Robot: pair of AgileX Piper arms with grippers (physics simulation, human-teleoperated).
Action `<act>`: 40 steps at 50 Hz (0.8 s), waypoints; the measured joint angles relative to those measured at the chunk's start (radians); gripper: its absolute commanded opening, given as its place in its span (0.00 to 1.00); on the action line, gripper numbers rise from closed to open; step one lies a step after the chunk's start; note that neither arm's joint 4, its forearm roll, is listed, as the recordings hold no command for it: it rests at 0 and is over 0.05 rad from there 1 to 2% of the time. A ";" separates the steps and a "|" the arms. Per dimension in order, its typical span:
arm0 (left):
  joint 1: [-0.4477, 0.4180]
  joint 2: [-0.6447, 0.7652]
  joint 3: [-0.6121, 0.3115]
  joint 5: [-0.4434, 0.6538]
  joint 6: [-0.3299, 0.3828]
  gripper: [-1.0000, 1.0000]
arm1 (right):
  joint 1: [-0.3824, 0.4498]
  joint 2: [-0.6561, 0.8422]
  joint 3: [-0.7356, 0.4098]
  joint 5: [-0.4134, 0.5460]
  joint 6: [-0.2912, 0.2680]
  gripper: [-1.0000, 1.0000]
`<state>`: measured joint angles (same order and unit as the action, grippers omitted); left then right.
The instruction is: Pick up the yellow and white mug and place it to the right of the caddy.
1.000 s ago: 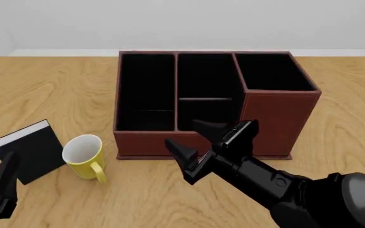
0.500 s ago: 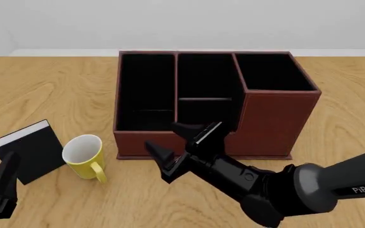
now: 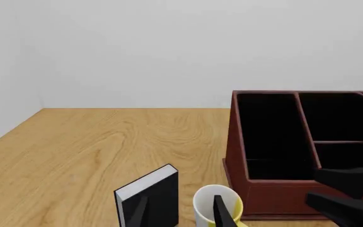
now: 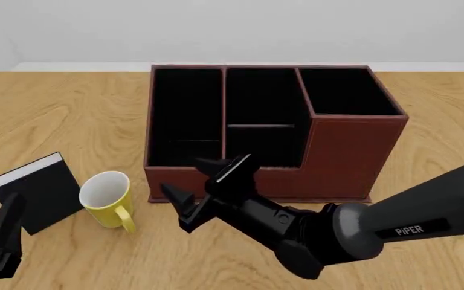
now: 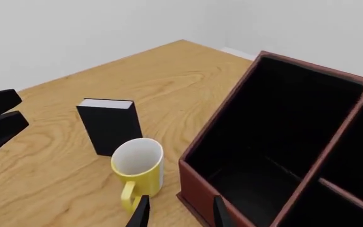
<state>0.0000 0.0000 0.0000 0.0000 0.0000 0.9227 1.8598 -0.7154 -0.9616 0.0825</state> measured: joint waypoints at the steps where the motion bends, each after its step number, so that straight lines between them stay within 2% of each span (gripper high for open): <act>1: 0.000 0.000 0.000 0.000 0.000 1.00 | 0.000 0.004 -0.006 0.003 -0.001 1.00; 40: 0.000 0.000 0.000 0.000 0.000 1.00 | 0.051 0.168 -0.196 0.104 0.018 1.00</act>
<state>0.0000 0.0000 0.0000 0.0000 0.0000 0.9737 2.0281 -0.9111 -0.8577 0.1002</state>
